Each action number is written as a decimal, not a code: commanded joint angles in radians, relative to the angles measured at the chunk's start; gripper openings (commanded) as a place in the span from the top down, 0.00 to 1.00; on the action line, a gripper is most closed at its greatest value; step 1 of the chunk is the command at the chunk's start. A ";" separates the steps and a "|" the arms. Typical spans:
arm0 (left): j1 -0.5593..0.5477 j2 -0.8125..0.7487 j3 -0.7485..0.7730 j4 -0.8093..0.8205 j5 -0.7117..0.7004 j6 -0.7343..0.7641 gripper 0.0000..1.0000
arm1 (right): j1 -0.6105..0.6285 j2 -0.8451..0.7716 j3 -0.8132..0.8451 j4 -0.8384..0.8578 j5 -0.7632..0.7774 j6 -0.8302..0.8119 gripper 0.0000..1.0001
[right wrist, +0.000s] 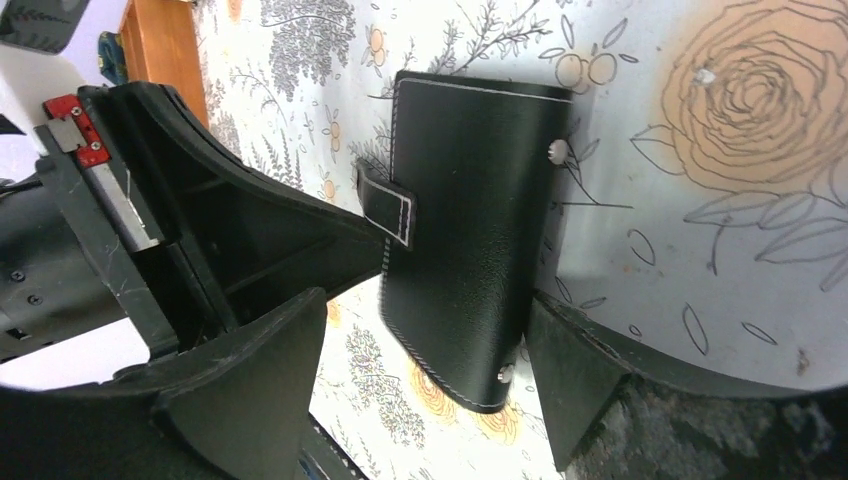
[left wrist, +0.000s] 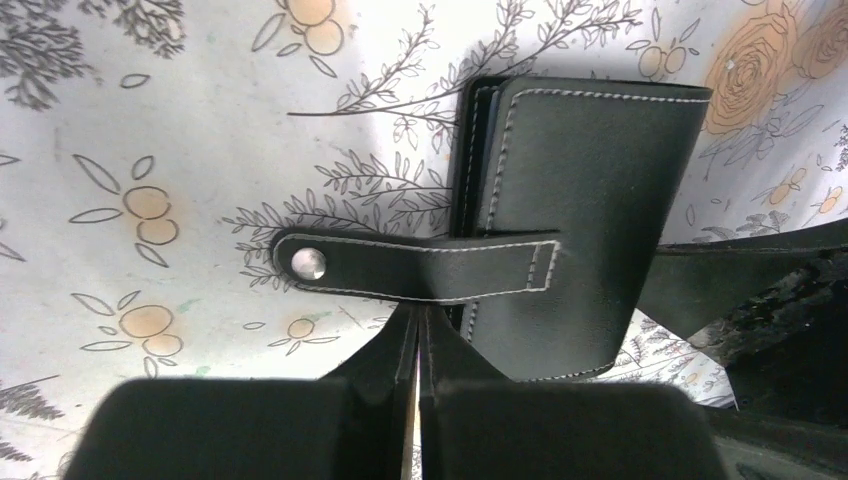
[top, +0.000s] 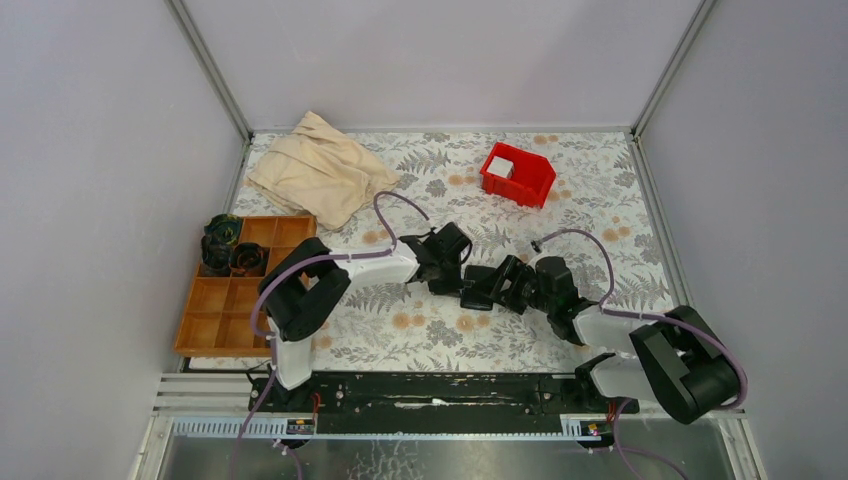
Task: Put the credit cards into the card holder
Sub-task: Close the card holder at the center of the board.
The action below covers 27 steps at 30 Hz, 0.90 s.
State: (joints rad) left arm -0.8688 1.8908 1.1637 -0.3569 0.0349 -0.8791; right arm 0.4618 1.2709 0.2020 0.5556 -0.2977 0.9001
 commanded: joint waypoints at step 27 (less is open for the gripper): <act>0.026 0.097 -0.037 -0.018 0.002 0.039 0.99 | -0.002 0.291 -0.032 -0.042 -0.006 -0.025 0.61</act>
State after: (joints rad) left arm -0.8497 1.9083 1.1679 -0.3511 0.0765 -0.8753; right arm 0.4541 1.4975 0.2249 0.7837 -0.3450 0.9226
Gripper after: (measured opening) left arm 0.014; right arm 0.471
